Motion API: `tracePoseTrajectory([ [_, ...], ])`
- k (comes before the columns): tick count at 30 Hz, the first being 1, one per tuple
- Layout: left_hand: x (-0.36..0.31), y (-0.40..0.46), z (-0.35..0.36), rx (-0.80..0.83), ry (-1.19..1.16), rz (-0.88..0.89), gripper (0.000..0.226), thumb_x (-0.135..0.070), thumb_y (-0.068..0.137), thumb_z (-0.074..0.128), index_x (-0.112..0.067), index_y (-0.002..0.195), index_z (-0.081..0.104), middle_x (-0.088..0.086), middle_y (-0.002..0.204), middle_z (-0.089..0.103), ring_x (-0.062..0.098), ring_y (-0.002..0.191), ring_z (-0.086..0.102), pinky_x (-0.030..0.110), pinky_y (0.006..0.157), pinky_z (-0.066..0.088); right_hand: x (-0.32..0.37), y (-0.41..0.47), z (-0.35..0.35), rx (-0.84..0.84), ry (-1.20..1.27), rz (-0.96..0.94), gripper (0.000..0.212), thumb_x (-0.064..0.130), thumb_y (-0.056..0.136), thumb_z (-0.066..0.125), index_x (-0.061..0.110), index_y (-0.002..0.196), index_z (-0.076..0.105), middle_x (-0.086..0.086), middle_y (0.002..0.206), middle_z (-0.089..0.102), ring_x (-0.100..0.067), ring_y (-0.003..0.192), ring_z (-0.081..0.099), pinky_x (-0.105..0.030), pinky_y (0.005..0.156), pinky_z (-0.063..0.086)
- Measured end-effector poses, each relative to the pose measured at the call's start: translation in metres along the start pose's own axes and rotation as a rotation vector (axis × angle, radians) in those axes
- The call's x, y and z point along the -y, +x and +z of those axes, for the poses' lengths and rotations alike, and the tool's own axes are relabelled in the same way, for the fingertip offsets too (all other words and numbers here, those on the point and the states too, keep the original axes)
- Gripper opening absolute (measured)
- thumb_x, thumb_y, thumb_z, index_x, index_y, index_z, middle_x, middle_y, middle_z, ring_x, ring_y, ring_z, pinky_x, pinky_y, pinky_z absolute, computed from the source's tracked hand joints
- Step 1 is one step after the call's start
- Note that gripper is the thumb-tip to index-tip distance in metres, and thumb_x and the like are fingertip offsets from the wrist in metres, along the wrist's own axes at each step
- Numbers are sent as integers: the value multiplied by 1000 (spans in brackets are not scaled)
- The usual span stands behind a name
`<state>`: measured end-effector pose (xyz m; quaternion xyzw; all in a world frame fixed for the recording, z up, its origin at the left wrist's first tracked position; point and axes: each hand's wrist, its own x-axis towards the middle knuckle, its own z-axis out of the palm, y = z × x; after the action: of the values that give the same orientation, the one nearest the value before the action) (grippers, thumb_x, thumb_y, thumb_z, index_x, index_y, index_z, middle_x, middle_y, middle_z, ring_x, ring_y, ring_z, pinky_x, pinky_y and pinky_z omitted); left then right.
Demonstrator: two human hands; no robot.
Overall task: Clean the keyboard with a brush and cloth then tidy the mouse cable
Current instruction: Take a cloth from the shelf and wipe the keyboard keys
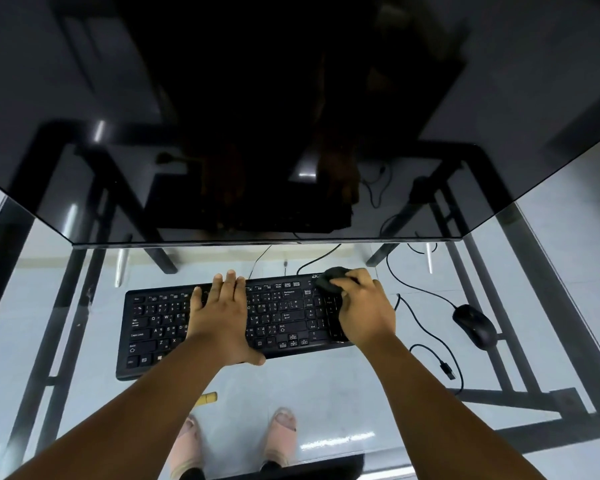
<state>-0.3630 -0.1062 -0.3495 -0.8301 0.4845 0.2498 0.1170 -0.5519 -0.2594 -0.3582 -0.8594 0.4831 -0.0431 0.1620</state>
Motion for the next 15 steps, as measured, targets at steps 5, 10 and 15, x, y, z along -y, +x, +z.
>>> tracePoseTrajectory([
  [5, -18, 3, 2, -48, -20, 81, 141, -79, 58, 66, -19, 150, -22, 0, 159, -25, 20, 147, -17, 54, 118, -3, -20, -17, 6, -65, 103, 154, 37, 6, 91, 48, 24, 118, 66, 5, 122, 54, -26, 100, 53, -31, 69, 47],
  [10, -26, 8, 6, -54, -16, 81, 140, -73, 58, 71, -18, 151, -18, 0, 160, -23, 18, 148, -16, 49, 119, -3, -35, -32, 10, -64, 92, 100, 35, 7, 90, 51, 25, 114, 68, 7, 119, 56, -24, 98, 55, -35, 69, 52],
  [15, -28, 9, 4, -67, -14, 83, 141, -72, 56, 73, -17, 152, -15, -1, 161, -19, 19, 148, -14, 46, 120, -2, -13, 7, 1, -48, 87, 94, 38, 11, 93, 48, 28, 123, 65, 6, 124, 52, -26, 103, 52, -35, 72, 52],
])
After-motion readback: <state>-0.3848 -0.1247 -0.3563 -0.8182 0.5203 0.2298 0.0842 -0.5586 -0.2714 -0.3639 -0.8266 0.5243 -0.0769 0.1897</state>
